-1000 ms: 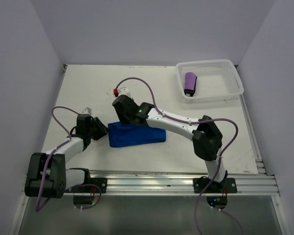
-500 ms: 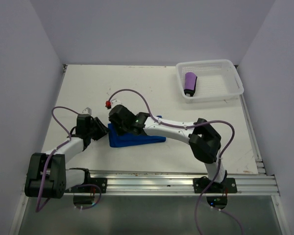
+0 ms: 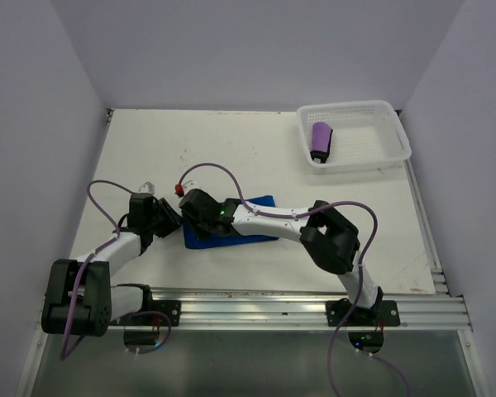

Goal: Roll the towels
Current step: Fold the towel

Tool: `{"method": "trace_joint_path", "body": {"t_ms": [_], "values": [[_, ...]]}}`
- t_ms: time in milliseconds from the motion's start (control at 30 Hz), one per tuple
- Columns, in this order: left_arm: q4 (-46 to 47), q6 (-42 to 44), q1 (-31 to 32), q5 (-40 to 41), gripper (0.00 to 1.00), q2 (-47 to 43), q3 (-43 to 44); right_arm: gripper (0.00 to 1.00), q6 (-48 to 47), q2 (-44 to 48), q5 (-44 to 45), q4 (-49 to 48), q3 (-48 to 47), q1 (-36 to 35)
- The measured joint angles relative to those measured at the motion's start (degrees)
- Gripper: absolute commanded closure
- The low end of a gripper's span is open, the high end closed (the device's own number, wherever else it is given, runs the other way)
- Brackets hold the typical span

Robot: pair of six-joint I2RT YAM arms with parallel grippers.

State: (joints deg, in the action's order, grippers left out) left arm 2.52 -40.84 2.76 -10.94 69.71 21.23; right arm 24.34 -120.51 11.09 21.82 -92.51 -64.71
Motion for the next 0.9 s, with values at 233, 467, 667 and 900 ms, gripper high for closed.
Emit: {"method": "trace_joint_path", "body": {"t_ms": [233, 467, 667, 900], "values": [[0.0, -0.02, 0.0, 0.0, 0.62, 0.0, -0.02, 0.68, -0.07, -0.33, -0.07, -0.11, 0.07, -0.02], [0.02, 0.0, 0.0, 0.0, 0.62, 0.0, -0.02, 0.74, -0.02, -2.64, 0.11, 0.04, 0.07, -0.17], [0.0, 0.02, 0.0, 0.0, 0.62, 0.0, -0.02, 0.95, 0.09, -3.52, 0.92, 0.11, 0.07, -0.17], [-0.07, 0.02, 0.0, -0.02, 0.62, -0.11, -0.02, 1.0, 0.07, -3.48, 1.51, 0.04, 0.09, -0.24]]}}
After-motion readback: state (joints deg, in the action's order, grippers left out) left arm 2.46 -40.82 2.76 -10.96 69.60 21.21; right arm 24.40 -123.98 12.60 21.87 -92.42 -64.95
